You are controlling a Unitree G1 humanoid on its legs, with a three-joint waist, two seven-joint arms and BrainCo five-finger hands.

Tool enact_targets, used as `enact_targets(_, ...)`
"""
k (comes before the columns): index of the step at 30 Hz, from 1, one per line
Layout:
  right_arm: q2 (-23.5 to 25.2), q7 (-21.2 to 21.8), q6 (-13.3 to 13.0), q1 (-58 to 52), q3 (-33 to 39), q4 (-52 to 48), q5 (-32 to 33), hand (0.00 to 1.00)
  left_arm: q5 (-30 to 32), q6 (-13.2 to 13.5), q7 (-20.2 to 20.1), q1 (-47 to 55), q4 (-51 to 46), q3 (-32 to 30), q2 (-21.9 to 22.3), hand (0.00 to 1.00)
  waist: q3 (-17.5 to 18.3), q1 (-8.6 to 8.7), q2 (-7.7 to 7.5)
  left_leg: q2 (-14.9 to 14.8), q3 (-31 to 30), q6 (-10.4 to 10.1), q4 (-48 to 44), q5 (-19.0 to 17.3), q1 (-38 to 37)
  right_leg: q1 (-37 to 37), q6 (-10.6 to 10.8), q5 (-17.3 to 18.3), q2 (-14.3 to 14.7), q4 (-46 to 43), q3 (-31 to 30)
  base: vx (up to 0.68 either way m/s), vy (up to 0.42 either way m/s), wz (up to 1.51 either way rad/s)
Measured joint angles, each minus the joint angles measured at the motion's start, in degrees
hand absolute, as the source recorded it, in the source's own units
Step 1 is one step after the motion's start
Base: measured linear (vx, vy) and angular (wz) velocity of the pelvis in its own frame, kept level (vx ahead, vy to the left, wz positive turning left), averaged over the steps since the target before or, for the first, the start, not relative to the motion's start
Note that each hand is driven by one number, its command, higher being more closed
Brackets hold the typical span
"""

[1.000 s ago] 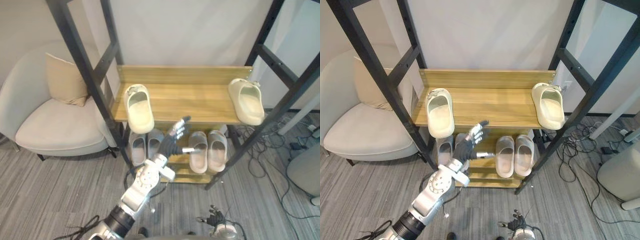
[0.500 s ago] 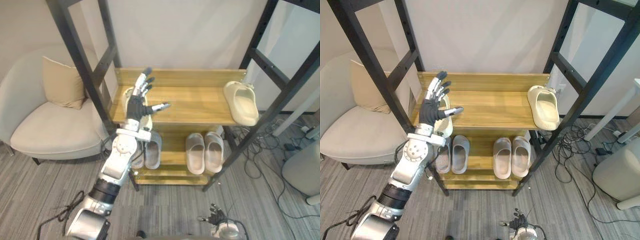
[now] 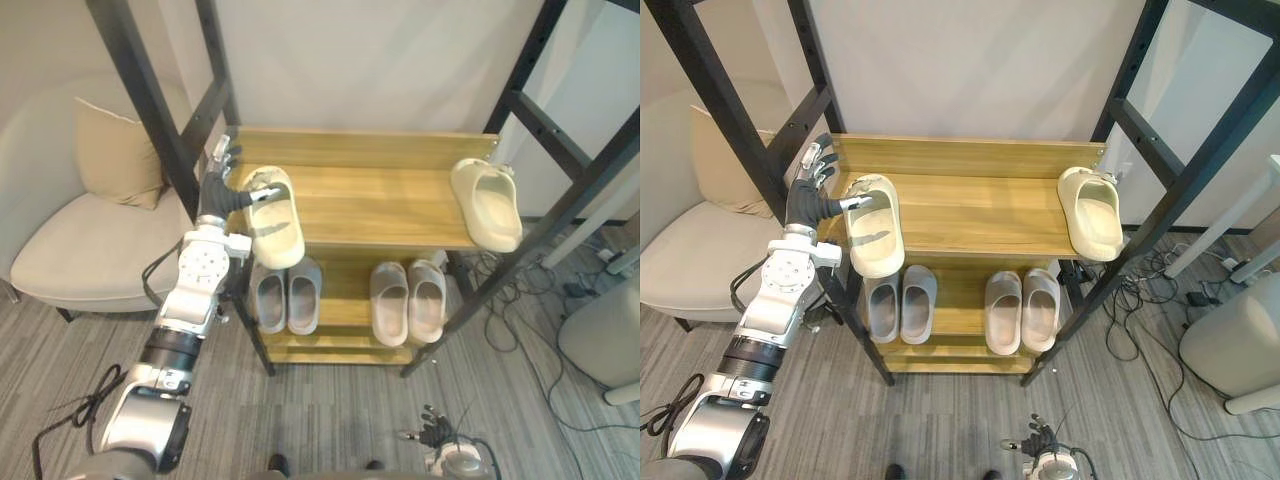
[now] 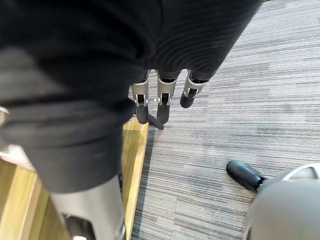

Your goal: Organize the slippers on the shoe rack

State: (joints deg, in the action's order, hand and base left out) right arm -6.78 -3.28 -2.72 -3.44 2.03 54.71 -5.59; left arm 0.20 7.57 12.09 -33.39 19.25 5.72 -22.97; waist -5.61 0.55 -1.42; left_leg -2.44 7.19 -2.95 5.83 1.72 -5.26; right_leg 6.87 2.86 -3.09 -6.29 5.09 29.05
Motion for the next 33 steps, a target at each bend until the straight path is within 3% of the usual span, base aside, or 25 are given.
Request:
enact_targets(14, 0.01, 0.76, 0.00, -0.43, 0.01, -0.45, 0.18, 0.00, 4.41, -2.97, -1.25, -5.05, 6.78, 0.05, -3.06, 0.00, -0.42, 0.56, 0.52, -0.17, 0.19, -0.09, 0.01, -0.08, 0.37, -1.03, -0.11, 0.06, 0.21, -0.02, -1.27, 0.00, -0.002, -0.04)
enact_targets(30, -0.13, 1.09, -0.14, -3.22, 0.29, -4.35, 1.31, 0.00, 22.64, -5.82, -7.13, -7.93, 14.44, 3.25, -8.36, 0.00, -1.18, 1.06, 1.72, -1.32, 1.35, -0.59, 0.00, -0.26, 0.13, -1.42, -0.98, 0.49, 1.27, -0.03, -2.52, 0.00, -0.006, -0.04)
enact_targets(31, -0.13, 1.09, -0.14, -3.25, 0.31, -4.35, 1.31, 0.00, 23.38, -5.81, -7.24, -7.93, 14.54, 3.24, -8.42, 1.00, -1.18, 1.07, 1.72, -1.39, 1.36, -0.62, 0.00, -0.26, 0.12, -1.42, -1.00, 0.50, 1.32, -0.03, -2.52, 0.00, 0.000, 0.00)
enact_targets(33, -0.11, 1.15, -0.15, -3.35, 0.56, -4.36, 1.49, 0.00, 24.51, -5.80, -7.27, -7.93, 14.58, 3.26, -8.62, 1.00, -1.18, 1.07, 1.72, -1.44, 1.36, -0.66, 0.00, -0.26, 0.12, -1.42, -1.01, 0.52, 1.36, -0.03, -2.52, 0.00, 0.000, 0.00)
